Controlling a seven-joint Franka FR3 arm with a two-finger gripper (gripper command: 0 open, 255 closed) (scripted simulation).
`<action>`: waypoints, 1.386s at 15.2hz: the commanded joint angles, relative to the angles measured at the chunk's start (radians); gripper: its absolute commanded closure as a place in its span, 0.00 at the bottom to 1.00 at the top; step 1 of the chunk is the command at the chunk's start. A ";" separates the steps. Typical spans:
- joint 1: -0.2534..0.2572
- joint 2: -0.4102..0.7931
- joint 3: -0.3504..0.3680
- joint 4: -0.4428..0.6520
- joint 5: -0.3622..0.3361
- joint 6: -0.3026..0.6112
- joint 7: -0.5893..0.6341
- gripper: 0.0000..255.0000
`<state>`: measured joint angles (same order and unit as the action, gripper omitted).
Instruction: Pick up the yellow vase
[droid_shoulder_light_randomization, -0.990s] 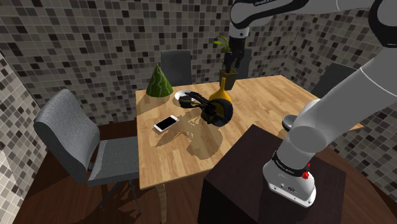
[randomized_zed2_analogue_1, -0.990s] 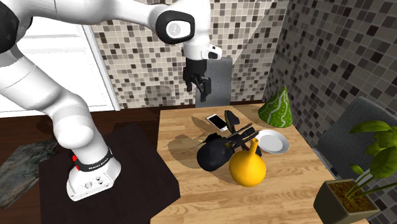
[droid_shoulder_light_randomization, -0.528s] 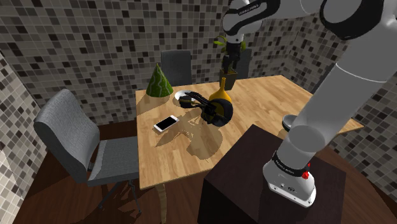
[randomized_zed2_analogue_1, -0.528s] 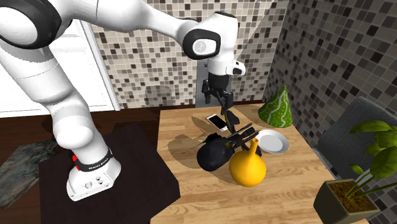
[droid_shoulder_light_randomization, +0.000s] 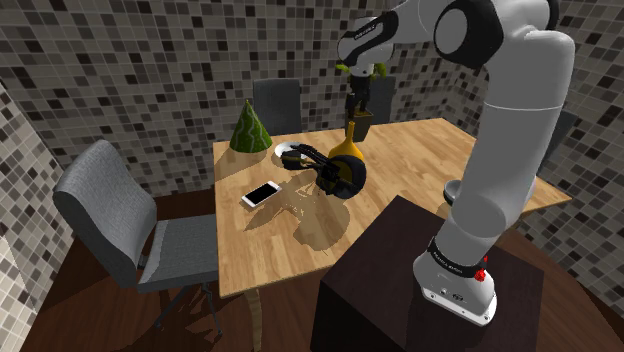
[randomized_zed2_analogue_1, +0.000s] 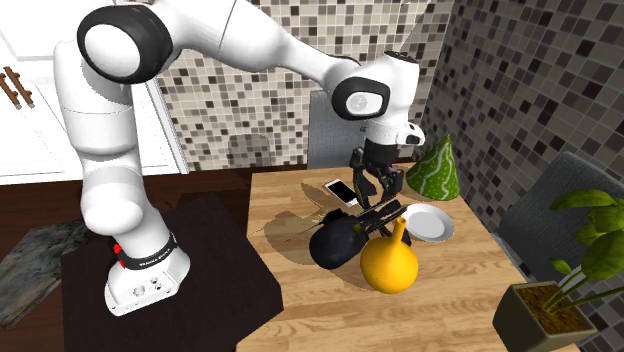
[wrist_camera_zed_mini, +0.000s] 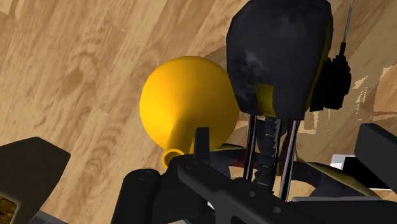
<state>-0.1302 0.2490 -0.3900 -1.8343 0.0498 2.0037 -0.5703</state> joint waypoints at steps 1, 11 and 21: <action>-0.027 0.084 0.000 0.076 0.030 -0.003 -0.041 0.00; -0.136 0.385 0.028 0.378 0.112 -0.030 -0.131 0.00; -0.139 0.412 0.034 0.358 0.121 0.016 -0.134 1.00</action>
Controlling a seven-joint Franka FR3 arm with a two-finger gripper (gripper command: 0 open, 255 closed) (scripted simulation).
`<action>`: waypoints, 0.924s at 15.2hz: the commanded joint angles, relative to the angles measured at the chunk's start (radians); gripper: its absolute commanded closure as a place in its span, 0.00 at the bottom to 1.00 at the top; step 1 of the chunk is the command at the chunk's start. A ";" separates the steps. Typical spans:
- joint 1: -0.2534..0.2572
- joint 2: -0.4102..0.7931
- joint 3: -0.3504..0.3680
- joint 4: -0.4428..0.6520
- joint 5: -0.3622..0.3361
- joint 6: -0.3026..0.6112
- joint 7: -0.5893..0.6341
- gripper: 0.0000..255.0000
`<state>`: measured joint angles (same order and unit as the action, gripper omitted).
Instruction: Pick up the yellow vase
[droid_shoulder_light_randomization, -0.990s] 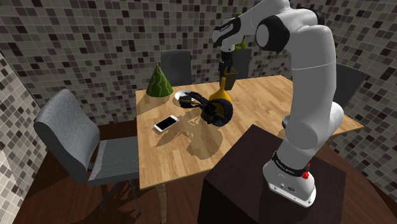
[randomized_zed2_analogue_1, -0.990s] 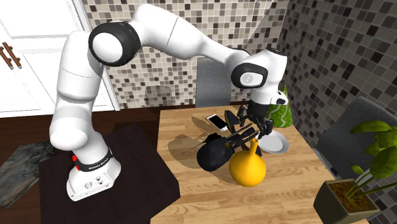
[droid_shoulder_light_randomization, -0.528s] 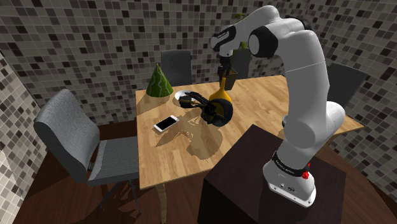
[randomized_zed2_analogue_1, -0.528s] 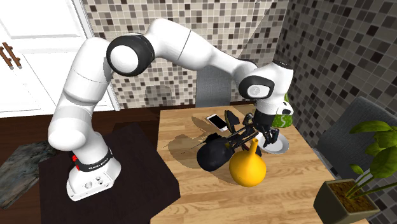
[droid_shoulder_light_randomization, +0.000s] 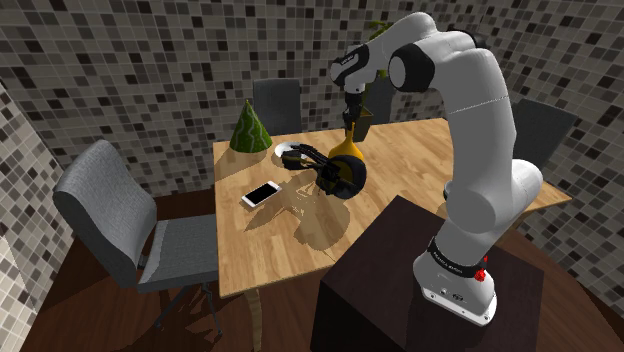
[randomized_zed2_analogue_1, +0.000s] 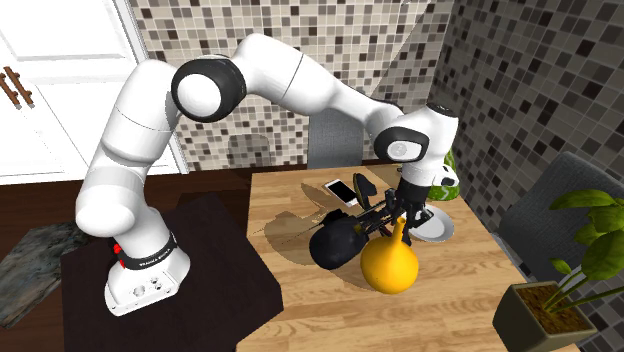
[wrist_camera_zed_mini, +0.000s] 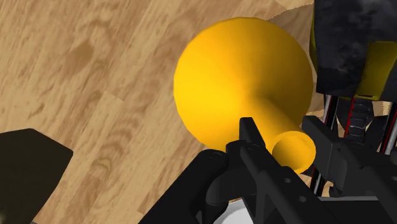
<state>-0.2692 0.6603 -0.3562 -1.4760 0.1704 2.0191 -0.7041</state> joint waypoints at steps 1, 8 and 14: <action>0.000 0.000 0.000 0.000 0.000 0.000 0.000 1.00; 0.001 -0.011 -0.002 0.008 -0.004 -0.019 0.002 1.00; 0.003 -0.043 -0.010 0.040 -0.015 -0.082 0.005 1.00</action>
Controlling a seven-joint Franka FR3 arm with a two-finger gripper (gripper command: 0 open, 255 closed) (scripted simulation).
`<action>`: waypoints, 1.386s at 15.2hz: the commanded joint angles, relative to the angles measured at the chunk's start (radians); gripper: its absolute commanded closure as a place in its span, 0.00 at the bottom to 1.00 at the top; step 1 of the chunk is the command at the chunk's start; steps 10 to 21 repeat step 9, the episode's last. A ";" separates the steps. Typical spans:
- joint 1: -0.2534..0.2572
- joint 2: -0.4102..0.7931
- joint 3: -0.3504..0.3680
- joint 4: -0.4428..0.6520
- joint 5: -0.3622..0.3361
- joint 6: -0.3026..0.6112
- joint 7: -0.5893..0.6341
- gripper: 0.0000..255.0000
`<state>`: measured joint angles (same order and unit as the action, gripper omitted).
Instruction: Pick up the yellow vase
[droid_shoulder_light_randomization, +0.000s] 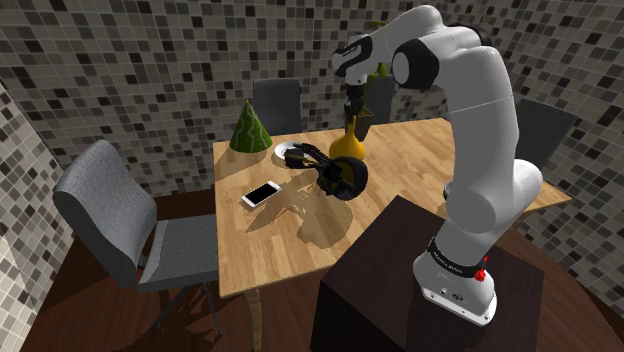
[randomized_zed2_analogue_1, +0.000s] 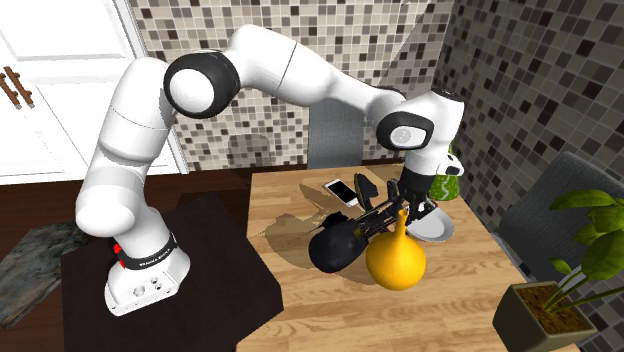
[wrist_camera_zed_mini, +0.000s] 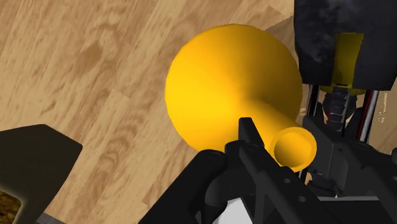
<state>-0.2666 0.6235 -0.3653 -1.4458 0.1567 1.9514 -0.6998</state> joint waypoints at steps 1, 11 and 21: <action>0.001 -0.011 -0.002 0.016 -0.003 -0.025 0.002 1.00; 0.001 -0.036 -0.007 0.061 -0.012 -0.093 0.005 1.00; 0.001 -0.036 -0.007 0.061 -0.012 -0.093 0.005 1.00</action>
